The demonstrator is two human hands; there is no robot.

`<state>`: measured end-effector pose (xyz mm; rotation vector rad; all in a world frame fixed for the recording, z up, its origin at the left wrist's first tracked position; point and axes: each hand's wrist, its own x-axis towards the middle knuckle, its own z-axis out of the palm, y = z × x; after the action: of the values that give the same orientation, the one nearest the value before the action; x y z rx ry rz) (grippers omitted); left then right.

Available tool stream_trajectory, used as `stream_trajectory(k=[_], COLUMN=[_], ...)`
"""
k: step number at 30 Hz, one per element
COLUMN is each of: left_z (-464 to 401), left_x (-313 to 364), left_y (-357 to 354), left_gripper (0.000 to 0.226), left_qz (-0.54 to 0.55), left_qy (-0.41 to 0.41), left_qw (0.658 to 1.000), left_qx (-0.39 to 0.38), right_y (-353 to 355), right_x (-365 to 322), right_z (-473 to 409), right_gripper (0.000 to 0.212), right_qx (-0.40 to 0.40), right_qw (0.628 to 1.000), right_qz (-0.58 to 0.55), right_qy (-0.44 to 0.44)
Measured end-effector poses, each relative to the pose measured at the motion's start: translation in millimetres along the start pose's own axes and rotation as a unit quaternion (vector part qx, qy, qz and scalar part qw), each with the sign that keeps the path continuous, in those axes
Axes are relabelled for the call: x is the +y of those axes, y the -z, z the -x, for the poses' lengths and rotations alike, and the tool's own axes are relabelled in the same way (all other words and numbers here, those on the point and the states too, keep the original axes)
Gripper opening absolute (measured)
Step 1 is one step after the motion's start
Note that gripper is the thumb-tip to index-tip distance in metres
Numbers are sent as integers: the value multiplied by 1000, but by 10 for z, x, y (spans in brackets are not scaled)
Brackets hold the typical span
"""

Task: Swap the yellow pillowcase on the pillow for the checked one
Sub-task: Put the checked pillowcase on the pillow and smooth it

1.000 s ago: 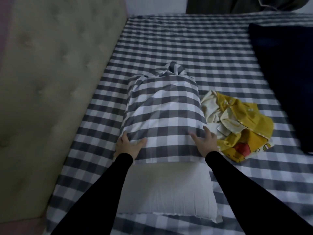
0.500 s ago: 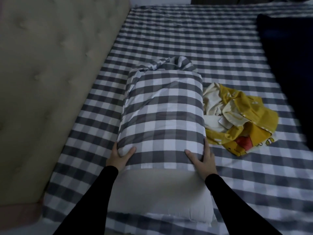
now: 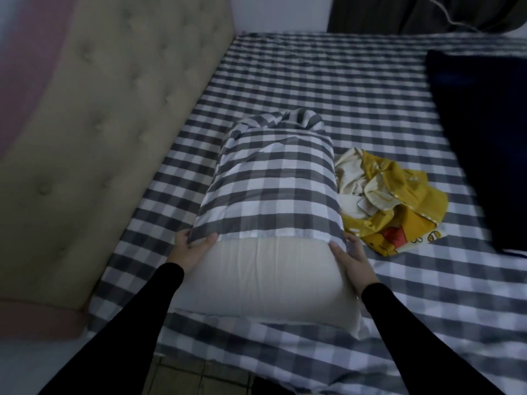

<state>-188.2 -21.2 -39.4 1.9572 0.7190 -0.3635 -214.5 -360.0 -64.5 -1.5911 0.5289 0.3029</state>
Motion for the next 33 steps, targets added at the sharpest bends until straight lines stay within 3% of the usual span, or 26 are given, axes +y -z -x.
stream_trajectory(k=[6, 9, 10, 12, 14, 15, 17, 20, 22, 24, 27, 29, 31, 33], left_z=[394, 613, 682, 841, 948, 990, 1111, 1209, 1306, 1349, 1401, 1348, 1155, 947], left_x=[616, 1045, 1202, 1525, 1833, 1977, 2183, 2397, 2509, 2590, 2616, 2702, 2831, 2971], left_y=[266, 489, 582, 742, 860, 891, 930, 887, 775, 562, 113, -9, 49, 159], left_gripper=[80, 83, 82, 55, 47, 53, 64, 75, 82, 106, 125, 124, 121, 121], left_qz=[-21, -24, -7, 46, 80, 80, 70, 12, -50, -152, -347, -391, -369, -342], left_qy=[-74, -92, -109, -148, -178, -186, -200, -211, -229, -303, -445, -468, -469, -468], left_qw=[997, 995, 994, 987, 980, 979, 977, 977, 971, 937, 815, 768, 775, 790], left_qx=[25, -2, -15, -35, -39, -32, -20, 17, 48, 89, 134, 194, 209, 198], right_y=[213, 321, 349, 360, 328, 317, 229, 51, -39, -136, -308, -333, -272, -194], right_x=[-710, -1047, -1169, -1409, -1686, -1733, -1957, -2157, -2247, -2396, -2600, -2701, -2692, -2597], right_z=[335, 465, 506, 629, 652, 640, 670, 637, 584, 545, 432, 336, 183, -9], right_gripper=[52, 38, 47, 71, 48, 39, 53, 82, 110, 125, 135, 127, 99, 69], right_qx=[-85, -116, -111, -112, -43, 16, 81, -4, -4, 1, -2, -3, -5, 54], right_qw=[988, 970, 967, 976, 987, 982, 969, 968, 957, 954, 957, 957, 958, 961], right_qz=[-121, -202, -208, -154, -139, -154, -179, -145, -194, -215, -205, -197, -189, -179], right_qy=[38, 69, 92, 107, 65, 104, 148, 204, 214, 207, 204, 214, 214, 204])
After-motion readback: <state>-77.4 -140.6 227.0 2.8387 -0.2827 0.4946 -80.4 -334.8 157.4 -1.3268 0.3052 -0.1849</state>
